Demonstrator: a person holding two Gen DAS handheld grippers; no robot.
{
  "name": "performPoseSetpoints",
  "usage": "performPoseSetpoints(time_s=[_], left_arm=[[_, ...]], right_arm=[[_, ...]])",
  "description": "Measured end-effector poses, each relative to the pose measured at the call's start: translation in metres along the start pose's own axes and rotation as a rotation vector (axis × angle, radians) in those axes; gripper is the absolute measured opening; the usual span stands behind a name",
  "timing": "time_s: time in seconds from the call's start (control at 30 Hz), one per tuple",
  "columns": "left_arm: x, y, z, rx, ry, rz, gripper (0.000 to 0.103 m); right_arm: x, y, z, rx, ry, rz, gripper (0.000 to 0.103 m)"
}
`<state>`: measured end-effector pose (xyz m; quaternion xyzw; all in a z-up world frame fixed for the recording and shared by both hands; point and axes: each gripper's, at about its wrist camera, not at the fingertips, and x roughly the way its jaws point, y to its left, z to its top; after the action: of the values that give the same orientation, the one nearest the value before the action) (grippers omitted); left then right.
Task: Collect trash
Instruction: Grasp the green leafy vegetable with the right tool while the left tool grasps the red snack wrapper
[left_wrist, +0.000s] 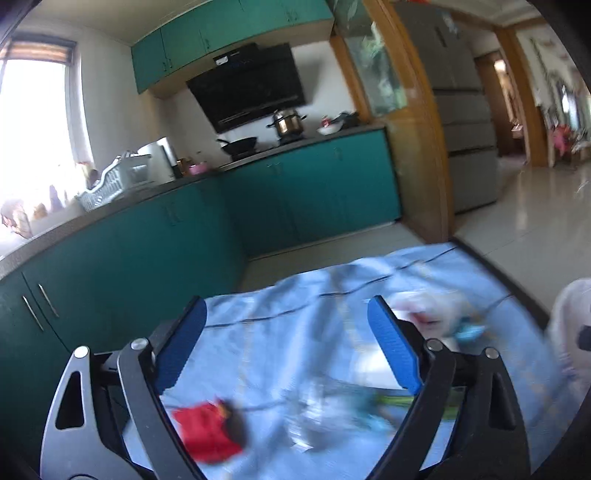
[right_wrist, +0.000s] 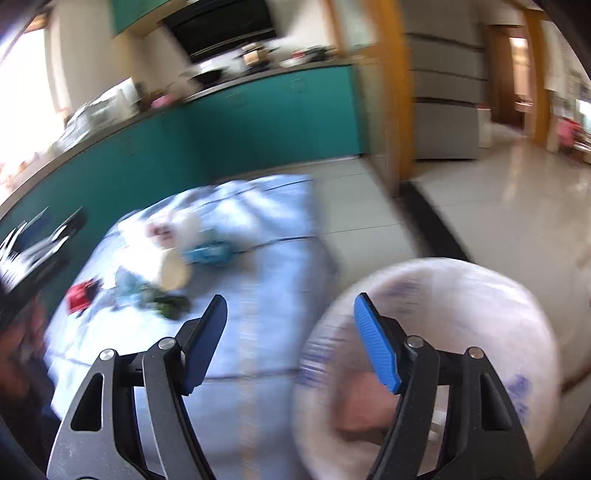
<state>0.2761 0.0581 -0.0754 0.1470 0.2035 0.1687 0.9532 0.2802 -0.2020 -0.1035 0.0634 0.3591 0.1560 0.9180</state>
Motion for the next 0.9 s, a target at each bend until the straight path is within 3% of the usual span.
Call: performPoseSetpoints(time_s=[0.1, 0.2, 0.3, 0.43, 0.47, 0.57, 0.83, 0.87, 0.9], left_arm=[[0.033, 0.029, -0.014, -0.014, 0.104, 0.105, 0.089], [0.047, 0.066, -0.029, -0.125, 0.242, 0.079, 0.089], [0.044, 0.104, -0.044, -0.235, 0.284, 0.063, 0.089], [0.047, 0.134, -0.058, -0.297, 0.340, 0.078, 0.089], [0.047, 0.138, -0.060, -0.305, 0.350, 0.078, 0.089], [0.047, 0.142, -0.067, -0.312, 0.383, 0.075, 0.089], [0.049, 0.132, -0.074, -0.277, 0.435, -0.021, 0.091], [0.050, 0.129, -0.076, -0.280, 0.448, -0.039, 0.091], [0.054, 0.125, -0.078, -0.284, 0.471, -0.060, 0.091]], right_arm=[[0.036, 0.048, 0.007, -0.105, 0.077, 0.112, 0.070], [0.076, 0.099, 0.009, -0.206, 0.153, 0.183, 0.070], [0.101, 0.131, 0.006, -0.281, 0.194, 0.178, 0.070], [0.121, 0.152, -0.001, -0.308, 0.237, 0.164, 0.038], [0.121, 0.154, -0.002, -0.325, 0.231, 0.154, 0.021], [0.109, 0.151, -0.004, -0.325, 0.231, 0.180, 0.016], [0.052, 0.097, -0.017, -0.277, 0.247, 0.272, 0.017], [0.049, 0.091, -0.020, -0.279, 0.249, 0.275, 0.026], [0.047, 0.085, -0.023, -0.278, 0.240, 0.260, 0.046]])
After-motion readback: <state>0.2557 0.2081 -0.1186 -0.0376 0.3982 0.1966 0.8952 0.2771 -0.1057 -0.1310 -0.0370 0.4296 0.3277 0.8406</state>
